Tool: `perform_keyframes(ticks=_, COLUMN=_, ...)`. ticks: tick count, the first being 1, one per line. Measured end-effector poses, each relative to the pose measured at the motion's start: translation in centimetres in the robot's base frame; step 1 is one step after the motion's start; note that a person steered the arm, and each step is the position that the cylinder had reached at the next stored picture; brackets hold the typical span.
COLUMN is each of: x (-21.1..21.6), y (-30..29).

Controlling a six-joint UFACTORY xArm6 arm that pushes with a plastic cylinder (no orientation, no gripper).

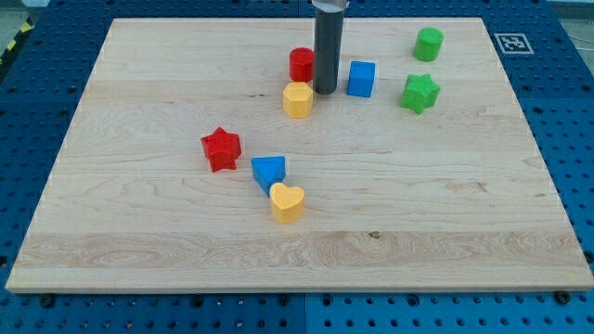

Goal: Move the yellow hexagon vertically to the blue triangle

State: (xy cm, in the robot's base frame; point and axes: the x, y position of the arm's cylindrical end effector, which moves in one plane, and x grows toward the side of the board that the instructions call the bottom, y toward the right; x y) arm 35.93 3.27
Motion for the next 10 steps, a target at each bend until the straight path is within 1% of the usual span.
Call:
perform_keyframes(ticks=1, x=1.6, y=-0.8)
perform_keyframes(ticks=3, x=1.2, y=-3.1)
perform_keyframes(ticks=4, x=0.5, y=-4.0)
perform_keyframes(ticks=6, x=-3.3, y=-5.7)
perform_keyframes(ticks=8, x=-4.2, y=-9.3)
perform_keyframes(ticks=9, x=-2.0, y=-11.2)
perform_keyframes(ticks=10, x=1.5, y=-11.6)
